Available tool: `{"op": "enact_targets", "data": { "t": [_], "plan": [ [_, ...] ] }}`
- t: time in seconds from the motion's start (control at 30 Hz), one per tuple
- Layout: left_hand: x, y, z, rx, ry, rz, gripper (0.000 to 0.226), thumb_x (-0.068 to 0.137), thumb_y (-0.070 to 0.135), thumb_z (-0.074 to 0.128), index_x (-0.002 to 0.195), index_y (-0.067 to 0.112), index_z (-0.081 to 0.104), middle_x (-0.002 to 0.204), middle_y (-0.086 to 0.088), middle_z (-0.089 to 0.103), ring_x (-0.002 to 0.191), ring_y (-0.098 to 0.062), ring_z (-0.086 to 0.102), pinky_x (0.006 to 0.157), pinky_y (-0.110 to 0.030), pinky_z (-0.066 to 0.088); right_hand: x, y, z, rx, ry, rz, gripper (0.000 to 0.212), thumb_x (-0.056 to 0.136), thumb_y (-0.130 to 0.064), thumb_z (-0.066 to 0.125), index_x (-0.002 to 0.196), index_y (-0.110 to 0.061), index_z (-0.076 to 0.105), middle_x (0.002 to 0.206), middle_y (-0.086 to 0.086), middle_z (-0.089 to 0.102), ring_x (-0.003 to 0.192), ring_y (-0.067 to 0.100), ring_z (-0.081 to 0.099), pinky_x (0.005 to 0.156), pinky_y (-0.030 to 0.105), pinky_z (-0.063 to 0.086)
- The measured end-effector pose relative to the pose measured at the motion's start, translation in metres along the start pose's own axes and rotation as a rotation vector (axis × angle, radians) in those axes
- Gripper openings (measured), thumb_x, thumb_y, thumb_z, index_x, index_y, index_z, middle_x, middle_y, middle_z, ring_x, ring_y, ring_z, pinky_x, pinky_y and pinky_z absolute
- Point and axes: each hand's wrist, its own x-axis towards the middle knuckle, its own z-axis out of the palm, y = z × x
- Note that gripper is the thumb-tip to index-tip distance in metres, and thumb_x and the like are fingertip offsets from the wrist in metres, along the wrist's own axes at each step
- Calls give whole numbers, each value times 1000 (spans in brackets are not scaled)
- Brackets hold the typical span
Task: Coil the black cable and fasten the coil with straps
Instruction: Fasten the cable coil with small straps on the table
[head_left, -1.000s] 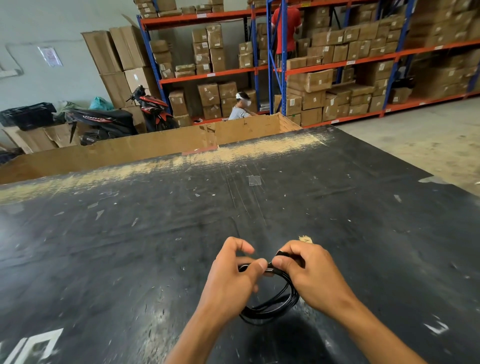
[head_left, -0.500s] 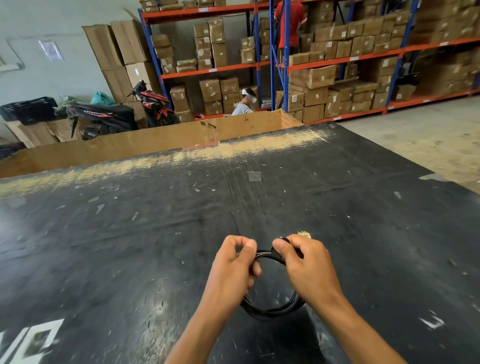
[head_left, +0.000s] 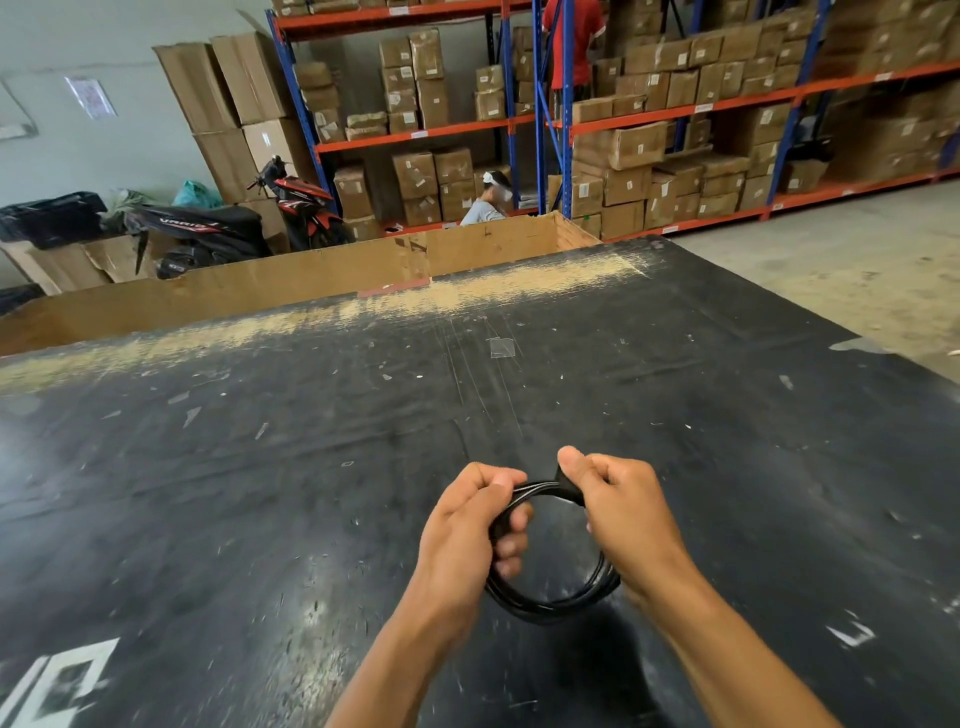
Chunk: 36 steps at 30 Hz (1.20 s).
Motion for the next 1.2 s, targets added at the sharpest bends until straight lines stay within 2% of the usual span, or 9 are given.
{"op": "enact_targets", "data": {
  "t": [0.17, 0.3, 0.47, 0.63, 0.7, 0.8, 0.9, 1.03, 1.2],
  "plan": [
    [0, 5, 1, -102, -64, -3, 20, 103, 17, 45, 108, 6, 61, 70, -1, 58, 52, -12, 51, 47, -22, 45, -2, 3, -3, 230, -71, 242, 46, 97, -44, 50, 70, -9, 61, 74, 8, 51, 58, 14, 52, 51, 28, 49],
    [2, 6, -1, -281, -51, -75, 19, 103, 14, 44, 107, 3, 59, 70, -2, 52, 43, -5, 34, 36, -15, 32, -7, 2, -11, 342, -154, 273, 39, 99, -39, 49, 87, -7, 67, 70, 3, 68, 61, 12, 61, 56, 31, 52],
    [11, 13, -7, -377, 60, -117, 19, 104, 11, 41, 107, 2, 57, 66, -3, 51, 41, -4, 28, 32, -14, 24, -27, 2, -17, 64, 232, -284, 5, 91, -32, 63, 89, -31, 67, 90, -13, 69, 81, 9, 64, 68, 16, 47],
    [21, 26, -16, -729, 151, -283, 22, 100, -1, 32, 106, 4, 53, 66, -4, 42, 32, -5, 30, 26, -15, 25, -51, 12, -10, -518, -84, -670, 54, 74, -64, 66, 117, -32, 62, 120, -13, 54, 103, 12, 50, 87, 24, 43],
    [23, 30, -20, -907, 154, -381, 30, 93, -10, 28, 104, 3, 53, 67, -6, 38, 29, -8, 32, 26, -16, 29, -53, 16, -5, -688, -111, -724, 53, 72, -53, 72, 117, -30, 56, 124, -8, 53, 101, 19, 53, 80, 34, 51],
    [22, 34, -23, -1007, 168, -428, 37, 82, -17, 27, 102, 0, 54, 62, -9, 39, 33, -13, 38, 30, -18, 39, -46, 8, -2, -658, -15, -807, 24, 79, -19, 68, 101, -22, 59, 106, -8, 63, 82, 21, 51, 72, 41, 51],
    [20, 31, -31, -910, 194, -400, 28, 94, -9, 30, 104, -5, 56, 67, -12, 47, 51, -14, 47, 43, -20, 53, -36, -4, -5, -631, -35, -830, 19, 81, -11, 70, 97, -20, 64, 91, -13, 65, 78, 19, 45, 66, 38, 46],
    [12, 24, -46, -678, 34, -456, 22, 93, 5, 47, 103, -5, 65, 69, -13, 63, 53, -17, 61, 47, -24, 57, -30, -21, -7, -702, -157, -707, 15, 96, -34, 46, 83, -28, 48, 71, -21, 43, 78, 15, 38, 69, 39, 40],
    [0, 21, -61, 166, -121, -518, 52, 96, 54, 43, 103, 16, 78, 52, 5, 44, 41, -6, 30, 33, -14, 26, -11, -31, -12, -533, -389, -298, 36, 99, -42, 35, 74, -17, 42, 65, -5, 48, 66, 12, 43, 67, 37, 36]
  ]
}}
